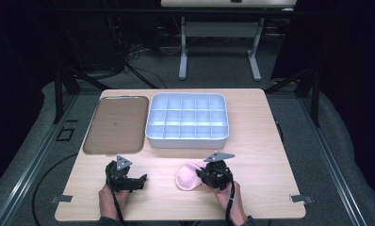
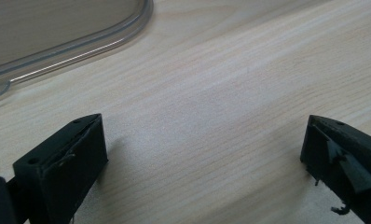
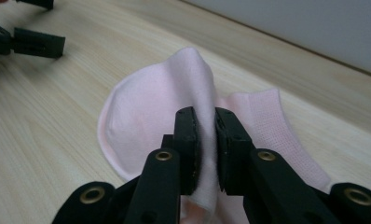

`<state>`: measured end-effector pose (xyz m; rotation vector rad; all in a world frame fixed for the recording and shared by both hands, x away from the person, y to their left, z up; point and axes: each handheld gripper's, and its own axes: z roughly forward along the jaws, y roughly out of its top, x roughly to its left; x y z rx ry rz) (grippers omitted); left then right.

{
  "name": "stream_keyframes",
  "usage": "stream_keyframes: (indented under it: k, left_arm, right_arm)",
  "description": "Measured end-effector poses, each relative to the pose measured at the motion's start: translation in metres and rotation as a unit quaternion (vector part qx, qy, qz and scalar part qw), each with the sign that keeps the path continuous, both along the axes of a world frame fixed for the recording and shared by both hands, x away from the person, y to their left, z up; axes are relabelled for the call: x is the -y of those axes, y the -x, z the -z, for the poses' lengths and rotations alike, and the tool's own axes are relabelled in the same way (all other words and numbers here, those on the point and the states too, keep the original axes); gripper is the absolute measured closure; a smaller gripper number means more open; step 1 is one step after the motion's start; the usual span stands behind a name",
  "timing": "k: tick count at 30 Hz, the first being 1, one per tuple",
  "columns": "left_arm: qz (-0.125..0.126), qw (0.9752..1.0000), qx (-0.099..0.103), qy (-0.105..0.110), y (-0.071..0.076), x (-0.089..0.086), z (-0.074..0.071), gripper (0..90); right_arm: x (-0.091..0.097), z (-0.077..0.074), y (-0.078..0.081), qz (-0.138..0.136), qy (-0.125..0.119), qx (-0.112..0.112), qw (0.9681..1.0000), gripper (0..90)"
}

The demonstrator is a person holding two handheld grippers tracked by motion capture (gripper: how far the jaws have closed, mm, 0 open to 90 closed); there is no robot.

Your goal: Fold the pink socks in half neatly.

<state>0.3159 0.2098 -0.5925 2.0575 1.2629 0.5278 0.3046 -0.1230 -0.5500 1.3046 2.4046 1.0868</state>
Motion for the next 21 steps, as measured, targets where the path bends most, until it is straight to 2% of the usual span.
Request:
stream_keyframes:
  k: [1, 2, 3, 5, 6, 9, 12, 13, 14, 15, 18, 19, 21]
  left_arm:
    - [0.000, 1.0000, 0.000, 0.000, 0.000, 0.000, 0.000, 0.0]
    - [0.000, 1.0000, 0.000, 0.000, 0.000, 0.000, 0.000, 0.0]
    - [0.000, 1.0000, 0.000, 0.000, 0.000, 0.000, 0.000, 0.0]
    - [0.000, 1.0000, 0.000, 0.000, 0.000, 0.000, 0.000, 0.0]
    - [0.000, 1.0000, 0.000, 0.000, 0.000, 0.000, 0.000, 0.0]
    - [0.000, 1.0000, 0.000, 0.000, 0.000, 0.000, 0.000, 0.0]
    - [0.000, 1.0000, 0.000, 0.000, 0.000, 0.000, 0.000, 0.0]
    - [0.000, 1.0000, 0.000, 0.000, 0.000, 0.000, 0.000, 0.0]
    - [0.000, 1.0000, 0.000, 0.000, 0.000, 0.000, 0.000, 0.0]
    - [-0.001, 1.0000, 0.000, -0.001, 0.000, 0.000, 0.000, 0.0]
    - [-0.002, 1.0000, 0.000, -0.001, 0.000, 0.000, 0.000, 0.1]
    - [-0.002, 1.0000, 0.000, -0.002, 0.000, 0.000, 0.000, 0.1]
    - [-0.003, 1.0000, 0.000, -0.001, 0.001, 0.000, 0.000, 0.1]
  right_arm:
    - [-0.011, 0.005, 0.001, 0.002, 0.001, 0.000, 1.0000, 75.3]
    - [-0.011, 0.005, 0.001, 0.002, 0.001, 0.000, 1.0000, 75.3]
    - [-0.018, 0.008, 0.002, -0.007, 0.007, -0.002, 0.9999, 71.0]
    - [-0.022, 0.008, 0.004, -0.023, 0.001, 0.008, 0.9997, 64.1]
    - [-0.022, 0.008, 0.005, -0.030, 0.001, 0.014, 0.9994, 54.6]
    - [-0.016, 0.002, 0.007, -0.045, -0.014, 0.021, 0.9987, 42.4]
    - [-0.009, -0.002, 0.008, -0.054, -0.020, 0.028, 0.9979, 38.6]
    - [0.001, -0.007, 0.009, -0.055, -0.027, 0.034, 0.9975, 33.9]
    - [0.001, -0.007, 0.009, -0.055, -0.027, 0.034, 0.9975, 33.9]
    - [0.010, -0.010, 0.009, -0.051, -0.028, 0.046, 0.9973, 33.9]
    - [0.021, -0.013, 0.008, -0.040, -0.028, 0.050, 0.9976, 34.1]
    - [0.034, -0.014, 0.006, -0.031, -0.024, 0.049, 0.9980, 34.7]
    - [0.046, -0.014, 0.003, -0.018, -0.023, 0.049, 0.9984, 36.3]
